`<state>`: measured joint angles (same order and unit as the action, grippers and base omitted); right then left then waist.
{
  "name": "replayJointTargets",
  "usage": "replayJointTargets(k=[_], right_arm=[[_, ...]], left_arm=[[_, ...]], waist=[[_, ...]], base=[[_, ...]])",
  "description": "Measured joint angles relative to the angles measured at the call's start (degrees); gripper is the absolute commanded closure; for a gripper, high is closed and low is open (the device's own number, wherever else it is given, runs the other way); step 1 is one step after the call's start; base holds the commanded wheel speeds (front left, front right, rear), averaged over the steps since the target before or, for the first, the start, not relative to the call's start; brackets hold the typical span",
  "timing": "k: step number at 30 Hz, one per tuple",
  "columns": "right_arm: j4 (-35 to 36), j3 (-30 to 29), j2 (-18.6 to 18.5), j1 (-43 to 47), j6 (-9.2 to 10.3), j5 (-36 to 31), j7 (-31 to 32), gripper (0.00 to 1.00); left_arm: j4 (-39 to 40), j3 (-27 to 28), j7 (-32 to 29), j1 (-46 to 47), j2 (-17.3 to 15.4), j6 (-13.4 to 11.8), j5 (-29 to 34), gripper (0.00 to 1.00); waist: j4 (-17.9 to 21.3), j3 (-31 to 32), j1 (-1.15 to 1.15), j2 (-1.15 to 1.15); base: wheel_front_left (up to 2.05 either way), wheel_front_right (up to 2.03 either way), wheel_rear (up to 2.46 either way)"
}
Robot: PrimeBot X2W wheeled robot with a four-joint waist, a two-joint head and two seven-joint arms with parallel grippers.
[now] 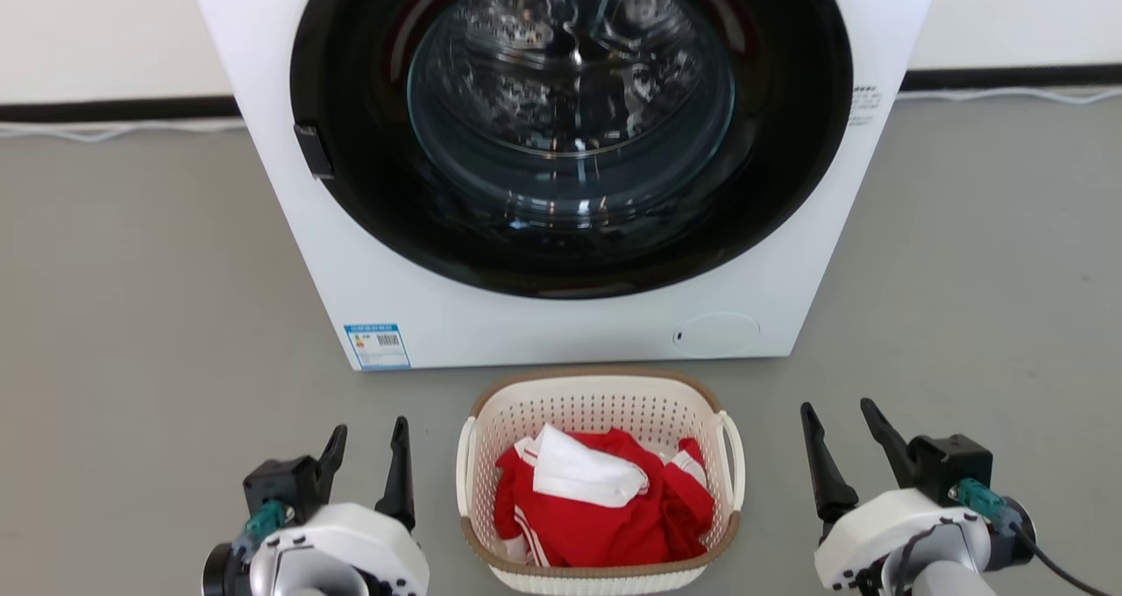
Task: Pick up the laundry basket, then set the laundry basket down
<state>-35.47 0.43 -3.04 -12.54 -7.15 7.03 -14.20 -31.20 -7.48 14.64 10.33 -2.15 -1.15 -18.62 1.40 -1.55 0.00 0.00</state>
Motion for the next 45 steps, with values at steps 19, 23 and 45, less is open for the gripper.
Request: replayJointTargets(k=[19, 23, 45], right_arm=[[3.31, -0.05, 0.05, 3.31, 0.0, 0.04, 0.0, 0.0], [3.82, 0.04, 0.07, 4.1, 0.0, 0.11, 0.0, 0.0], [1.96, -0.35, 0.37, 8.82, 0.07, 4.27, 1.18, 1.0]], left_arm=[[6.02, 0.36, 0.0, -5.22, -0.12, -0.87, -1.07, 0.0], [6.78, 0.35, 0.0, -5.34, -0.13, -0.94, -1.1, 0.0], [3.28, 0.73, -1.1, -9.93, 0.32, -1.27, -4.09, 1.0]], waist=[[0.5, 3.43, 0.0, 0.0], [0.56, 3.62, 0.0, 0.0], [0.85, 4.39, 0.02, 0.0]], base=[[0.0, 0.0, 0.0], [0.0, 0.0, 0.0], [0.0, 0.0, 0.0]])
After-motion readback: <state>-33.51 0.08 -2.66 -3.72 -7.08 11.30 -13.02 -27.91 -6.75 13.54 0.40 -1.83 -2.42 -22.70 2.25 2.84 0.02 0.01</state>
